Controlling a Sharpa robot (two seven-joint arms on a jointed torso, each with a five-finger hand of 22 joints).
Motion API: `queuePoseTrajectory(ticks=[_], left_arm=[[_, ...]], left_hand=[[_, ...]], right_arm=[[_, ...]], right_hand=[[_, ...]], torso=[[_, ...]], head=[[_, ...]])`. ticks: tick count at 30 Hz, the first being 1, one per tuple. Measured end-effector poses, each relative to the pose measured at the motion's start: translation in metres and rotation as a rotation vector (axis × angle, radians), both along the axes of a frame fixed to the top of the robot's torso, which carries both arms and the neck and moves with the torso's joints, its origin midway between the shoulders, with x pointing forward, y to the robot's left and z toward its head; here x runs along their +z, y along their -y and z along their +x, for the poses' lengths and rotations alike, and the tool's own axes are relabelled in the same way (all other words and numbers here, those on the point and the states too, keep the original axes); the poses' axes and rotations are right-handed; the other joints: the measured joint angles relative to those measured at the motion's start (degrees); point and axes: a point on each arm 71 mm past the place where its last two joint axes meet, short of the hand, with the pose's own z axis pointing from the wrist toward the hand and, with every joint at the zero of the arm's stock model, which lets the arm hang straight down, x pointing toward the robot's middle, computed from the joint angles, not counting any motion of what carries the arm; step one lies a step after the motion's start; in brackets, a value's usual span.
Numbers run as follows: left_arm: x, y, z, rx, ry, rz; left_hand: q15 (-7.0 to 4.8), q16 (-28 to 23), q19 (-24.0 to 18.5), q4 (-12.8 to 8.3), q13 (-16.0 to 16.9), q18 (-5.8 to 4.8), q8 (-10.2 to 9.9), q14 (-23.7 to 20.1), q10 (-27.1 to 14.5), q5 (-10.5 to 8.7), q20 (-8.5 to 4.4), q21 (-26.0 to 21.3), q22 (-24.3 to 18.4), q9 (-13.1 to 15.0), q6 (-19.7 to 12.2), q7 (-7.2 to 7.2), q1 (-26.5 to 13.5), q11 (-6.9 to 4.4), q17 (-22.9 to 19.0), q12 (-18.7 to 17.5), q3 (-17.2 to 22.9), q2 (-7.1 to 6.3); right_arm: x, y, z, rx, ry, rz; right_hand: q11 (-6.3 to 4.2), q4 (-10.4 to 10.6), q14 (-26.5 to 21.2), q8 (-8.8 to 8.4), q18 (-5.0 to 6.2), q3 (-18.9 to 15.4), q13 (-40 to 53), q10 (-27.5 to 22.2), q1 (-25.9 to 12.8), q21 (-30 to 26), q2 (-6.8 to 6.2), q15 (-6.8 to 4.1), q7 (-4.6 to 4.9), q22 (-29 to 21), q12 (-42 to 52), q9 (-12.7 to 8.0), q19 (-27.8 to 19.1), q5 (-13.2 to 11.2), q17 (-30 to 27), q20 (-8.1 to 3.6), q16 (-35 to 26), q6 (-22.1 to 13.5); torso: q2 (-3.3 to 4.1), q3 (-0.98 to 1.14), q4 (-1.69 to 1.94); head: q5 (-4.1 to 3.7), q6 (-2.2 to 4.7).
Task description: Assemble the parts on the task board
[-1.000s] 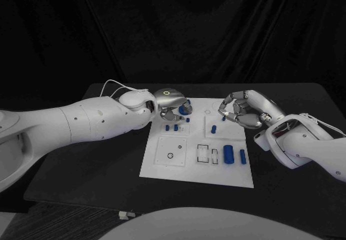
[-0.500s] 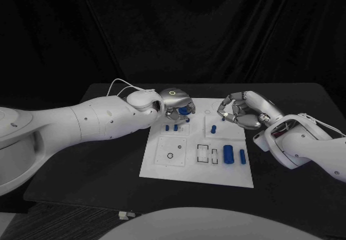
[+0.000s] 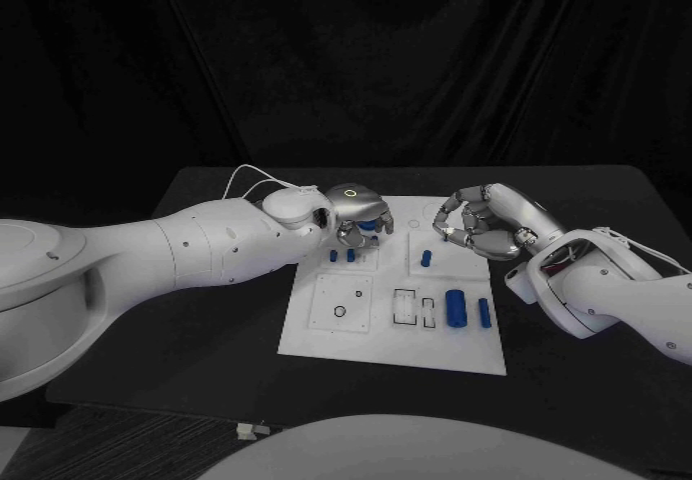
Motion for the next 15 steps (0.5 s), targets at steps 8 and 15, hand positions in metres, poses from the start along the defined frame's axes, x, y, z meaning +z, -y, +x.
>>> queuePoseTrajectory(ticks=[8,15], left_arm=[[-0.0023,-0.001,0.0016,0.015,-0.01,0.013],[-0.0046,-0.0008,0.0036,0.028,-0.021,0.028]], left_hand=[[0.0,-0.01,-0.43,-0.01,0.36,0.0,0.0,0.0,-1.08,0.0,-0.37,-0.67,0.0,-0.16,0.67,0.11,-0.01,0.0,-1.59,0.0,0.0,0.01],[0.01,-0.06,-0.73,-1.65,0.74,0.0,0.0,-0.01,-1.93,0.28,-0.08,-1.4,0.0,-0.17,1.01,0.44,-0.67,0.11,-2.74,-0.01,1.65,0.67]], right_arm=[[-0.0016,0.0002,-0.0006,0.001,-0.006,-0.002],[-0.0029,-0.0006,-0.0009,0.003,-0.011,-0.003]], right_hand=[[0.01,0.0,0.0,0.0,0.0,0.0,-0.03,0.01,0.0,0.0,0.0,0.0,0.0,0.0,0.0,-0.06,0.0,0.03,0.0,0.0,0.0,0.0],[0.01,0.0,0.0,0.0,0.0,0.0,-0.02,0.01,0.0,0.0,0.0,0.0,0.0,0.0,0.0,-0.07,0.0,0.03,0.0,0.0,0.0,0.0]], torso=[[-0.01,-0.01,0.01],[0.01,-0.02,0.01]], head=[[-0.33,0.0],[-0.11,0.0]])
